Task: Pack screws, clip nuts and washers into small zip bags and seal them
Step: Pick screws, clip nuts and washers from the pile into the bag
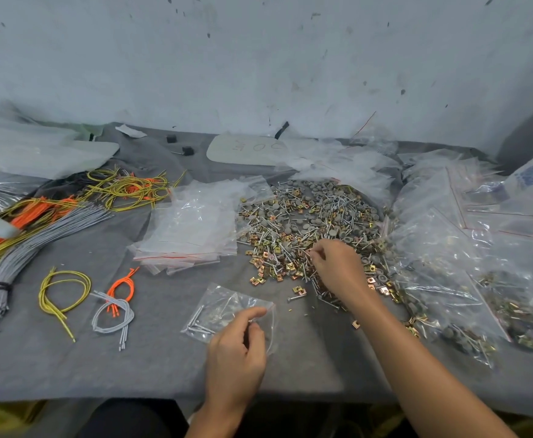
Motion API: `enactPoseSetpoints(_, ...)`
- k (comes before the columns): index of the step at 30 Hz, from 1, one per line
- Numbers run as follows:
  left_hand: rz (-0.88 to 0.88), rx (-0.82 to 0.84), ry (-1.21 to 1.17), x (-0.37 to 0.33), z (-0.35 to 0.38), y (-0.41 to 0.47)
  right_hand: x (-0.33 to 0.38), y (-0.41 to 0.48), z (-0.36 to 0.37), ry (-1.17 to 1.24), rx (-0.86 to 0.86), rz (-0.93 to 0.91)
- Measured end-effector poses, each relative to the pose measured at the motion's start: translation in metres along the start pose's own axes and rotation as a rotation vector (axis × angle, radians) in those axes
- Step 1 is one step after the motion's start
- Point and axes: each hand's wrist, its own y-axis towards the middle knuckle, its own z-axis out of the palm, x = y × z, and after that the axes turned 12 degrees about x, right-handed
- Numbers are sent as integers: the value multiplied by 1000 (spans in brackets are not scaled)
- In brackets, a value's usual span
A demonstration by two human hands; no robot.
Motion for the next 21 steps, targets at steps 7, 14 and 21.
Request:
enactPoseSetpoints(7, -10, -5, 4, -2, 1, 0, 15, -80, -6, 548, 130, -173)
enactPoseSetpoints(14, -18, -36, 26, -7, -1, -1, 35, -127, 25, 551, 200, -279)
enactPoseSetpoints(21, -41, -27, 14, -6, -2, -1, 47, -121, 44, 243, 120, -388)
